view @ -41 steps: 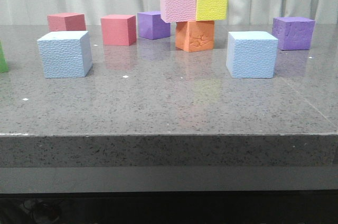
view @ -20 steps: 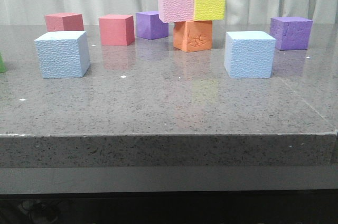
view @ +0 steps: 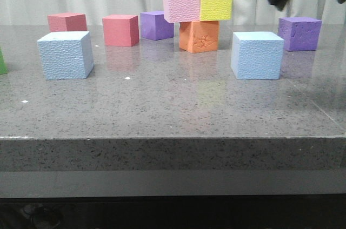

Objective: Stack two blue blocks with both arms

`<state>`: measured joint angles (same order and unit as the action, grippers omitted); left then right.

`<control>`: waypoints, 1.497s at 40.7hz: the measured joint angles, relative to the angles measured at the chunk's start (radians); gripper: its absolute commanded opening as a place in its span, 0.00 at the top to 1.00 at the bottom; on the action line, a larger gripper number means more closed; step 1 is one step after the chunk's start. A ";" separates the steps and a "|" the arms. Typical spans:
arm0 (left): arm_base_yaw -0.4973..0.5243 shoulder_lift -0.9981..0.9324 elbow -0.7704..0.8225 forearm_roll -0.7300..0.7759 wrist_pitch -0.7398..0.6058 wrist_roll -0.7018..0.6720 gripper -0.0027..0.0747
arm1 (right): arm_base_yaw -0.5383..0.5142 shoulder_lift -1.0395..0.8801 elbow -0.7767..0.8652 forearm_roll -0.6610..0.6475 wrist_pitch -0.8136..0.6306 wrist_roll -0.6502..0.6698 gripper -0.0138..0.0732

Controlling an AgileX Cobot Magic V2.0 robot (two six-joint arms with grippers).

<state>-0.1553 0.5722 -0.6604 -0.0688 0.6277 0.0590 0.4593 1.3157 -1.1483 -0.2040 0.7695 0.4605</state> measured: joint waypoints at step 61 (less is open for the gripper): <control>0.000 0.000 0.000 0.007 -0.004 0.000 0.32 | 0.054 0.424 -0.297 -0.042 0.003 0.188 0.44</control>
<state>-0.1553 0.5722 -0.6604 -0.0622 0.6236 0.0590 0.5136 1.7395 -1.4456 -0.2460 0.7725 0.6488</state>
